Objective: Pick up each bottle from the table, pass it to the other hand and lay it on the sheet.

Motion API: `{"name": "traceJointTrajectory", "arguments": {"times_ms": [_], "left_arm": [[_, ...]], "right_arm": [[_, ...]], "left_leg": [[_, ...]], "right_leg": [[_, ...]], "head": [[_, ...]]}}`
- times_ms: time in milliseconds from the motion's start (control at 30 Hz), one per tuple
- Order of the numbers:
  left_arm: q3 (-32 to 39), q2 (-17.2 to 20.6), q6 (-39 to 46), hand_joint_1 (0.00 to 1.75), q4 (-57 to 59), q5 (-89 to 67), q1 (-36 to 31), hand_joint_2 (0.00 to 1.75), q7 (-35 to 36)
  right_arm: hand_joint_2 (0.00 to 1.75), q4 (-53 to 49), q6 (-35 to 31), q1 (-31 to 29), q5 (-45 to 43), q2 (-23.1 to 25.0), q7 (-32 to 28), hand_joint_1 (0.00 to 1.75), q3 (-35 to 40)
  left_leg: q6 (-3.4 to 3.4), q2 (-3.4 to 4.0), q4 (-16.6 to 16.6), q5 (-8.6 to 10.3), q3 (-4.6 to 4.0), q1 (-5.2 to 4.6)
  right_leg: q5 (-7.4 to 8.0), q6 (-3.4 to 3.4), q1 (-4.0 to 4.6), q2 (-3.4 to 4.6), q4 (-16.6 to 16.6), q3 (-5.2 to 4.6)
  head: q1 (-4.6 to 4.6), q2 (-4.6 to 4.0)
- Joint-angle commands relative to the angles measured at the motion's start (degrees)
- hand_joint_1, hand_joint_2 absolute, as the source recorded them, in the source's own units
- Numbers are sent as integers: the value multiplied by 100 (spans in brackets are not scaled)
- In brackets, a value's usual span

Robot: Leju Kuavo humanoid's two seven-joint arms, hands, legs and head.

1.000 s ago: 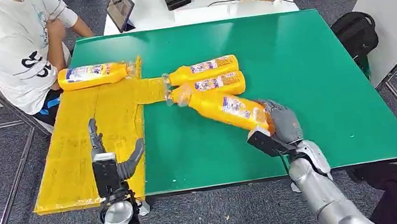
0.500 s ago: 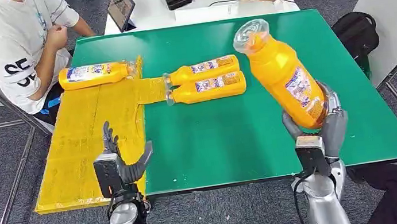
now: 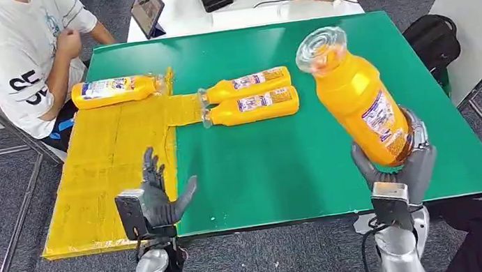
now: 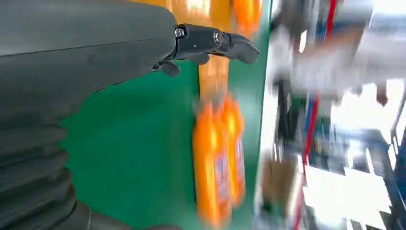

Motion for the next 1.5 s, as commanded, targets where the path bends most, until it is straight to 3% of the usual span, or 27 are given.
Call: {"name": "traceJointTrajectory", "arguments": {"times_ms": [33,333,767,1200,1233,1300,1333,1500], "left_arm": [[-888,-99,-1063,0,-703,196,514,175,276],[-1352,3,-1551,0,-1202,252,812,175,319],[-1352,3,-1551,0,-1202,252,812,175,319],[-1470,-41,-1789,0,-987,393,746,175,313],[-1472,-59,-1792,0,-874,400,687,175,342],[-1454,-85,-1798,0,-709,410,586,175,348],[-1439,-103,-1823,0,-618,425,521,175,345],[-1495,-114,-1847,0,-440,496,408,175,372]], "right_arm": [[175,706,106,311,105,353,-212,175,984],[175,1600,-50,326,-254,370,-212,175,1568],[175,1600,-50,326,-254,370,-212,175,1568],[175,2292,-23,134,-431,384,-212,175,1326],[175,2978,200,-39,176,453,-212,175,1532],[175,3618,38,-182,534,548,-212,175,1998],[175,3995,-265,-293,548,592,-212,175,2362],[175,4857,-526,-586,386,634,-212,175,3044]], "left_leg": [[5,21,-3,-23,39,1],[5,17,-11,-18,33,4],[4,10,-9,-14,23,2],[6,9,-13,-19,41,1],[7,10,-13,-21,46,1],[7,22,-17,-21,52,5],[3,24,-14,-18,42,6],[3,20,-11,-17,41,10]], "right_leg": [[-16,-19,6,13,-4,33],[-11,-16,6,10,-13,29],[-11,-14,4,4,-9,21],[-15,-19,5,1,-15,39],[-17,-21,6,0,-15,45],[-12,-22,10,12,-21,48],[-8,-19,10,17,-17,36],[-11,-22,13,10,-11,31]], "head": [[-2,0],[-4,0],[-4,0],[-4,0],[-2,0],[-4,0],[-4,0],[-4,0]]}}
